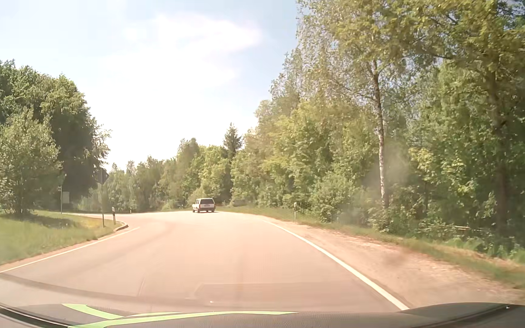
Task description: Follow the waypoints while adhering to traffic rules and regulations
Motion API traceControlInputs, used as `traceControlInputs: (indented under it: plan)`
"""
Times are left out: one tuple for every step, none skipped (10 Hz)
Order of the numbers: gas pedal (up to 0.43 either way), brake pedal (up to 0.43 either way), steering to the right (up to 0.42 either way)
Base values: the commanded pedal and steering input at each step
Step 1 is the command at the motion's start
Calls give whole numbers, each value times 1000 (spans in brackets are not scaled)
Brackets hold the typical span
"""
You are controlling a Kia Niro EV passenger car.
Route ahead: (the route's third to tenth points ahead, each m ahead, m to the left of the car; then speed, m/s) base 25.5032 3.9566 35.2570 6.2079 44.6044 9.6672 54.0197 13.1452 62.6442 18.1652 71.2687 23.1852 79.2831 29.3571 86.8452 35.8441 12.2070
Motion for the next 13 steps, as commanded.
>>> traceControlInputs:
  plan:
    - [280,0,-31]
    - [280,0,-34]
    - [280,0,-39]
    - [280,0,-39]
    - [260,0,-40]
    - [220,0,-40]
    - [209,0,-41]
    - [189,0,-42]
    - [177,0,-42]
    - [177,0,-43]
    - [169,0,-43]
    - [169,0,-43]
    - [157,0,-43]
